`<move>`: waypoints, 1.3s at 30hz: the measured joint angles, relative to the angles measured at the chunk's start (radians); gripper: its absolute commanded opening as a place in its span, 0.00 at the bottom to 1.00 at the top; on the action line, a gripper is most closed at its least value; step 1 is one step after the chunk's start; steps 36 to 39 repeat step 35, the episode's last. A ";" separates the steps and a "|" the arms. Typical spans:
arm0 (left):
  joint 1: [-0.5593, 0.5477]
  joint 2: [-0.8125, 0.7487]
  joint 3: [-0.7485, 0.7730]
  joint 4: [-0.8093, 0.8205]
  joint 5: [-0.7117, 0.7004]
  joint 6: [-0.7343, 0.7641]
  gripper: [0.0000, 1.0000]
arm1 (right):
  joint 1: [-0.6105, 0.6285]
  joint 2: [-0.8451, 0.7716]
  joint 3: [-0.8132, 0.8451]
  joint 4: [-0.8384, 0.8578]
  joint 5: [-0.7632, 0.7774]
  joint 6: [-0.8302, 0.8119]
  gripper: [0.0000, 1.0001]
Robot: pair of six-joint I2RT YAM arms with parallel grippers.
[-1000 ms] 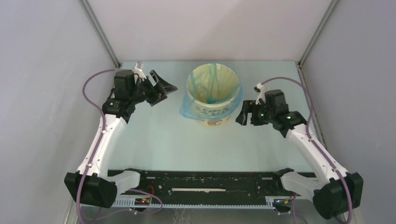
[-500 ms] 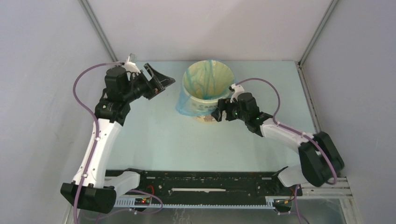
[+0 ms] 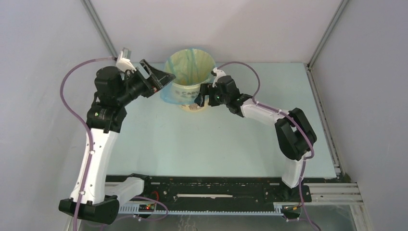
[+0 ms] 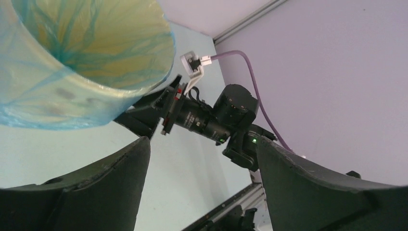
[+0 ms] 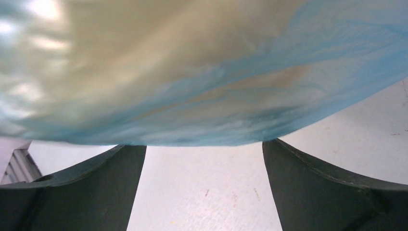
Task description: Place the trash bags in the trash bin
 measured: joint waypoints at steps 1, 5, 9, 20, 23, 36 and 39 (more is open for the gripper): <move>0.000 -0.006 0.024 -0.004 -0.009 0.015 0.87 | -0.002 -0.012 0.010 -0.043 0.003 0.002 0.99; 0.000 -0.023 0.083 -0.016 -0.029 0.064 0.87 | -0.026 -0.112 0.014 -0.270 0.047 0.000 1.00; 0.000 -0.026 0.175 -0.039 -0.051 0.119 0.88 | -0.054 -0.302 0.022 -0.532 0.185 -0.007 1.00; -0.034 0.012 0.549 -0.140 -0.267 0.294 1.00 | -0.093 -0.847 0.365 -0.901 0.448 -0.110 1.00; -0.036 -0.017 0.558 -0.150 -0.342 0.329 1.00 | -0.089 -0.848 0.571 -0.951 0.497 -0.117 1.00; -0.037 -0.212 0.419 -0.082 -0.574 0.414 1.00 | -0.087 -0.805 0.626 -1.034 0.537 -0.109 1.00; -0.037 -0.212 0.419 -0.082 -0.574 0.414 1.00 | -0.087 -0.805 0.626 -1.034 0.537 -0.109 1.00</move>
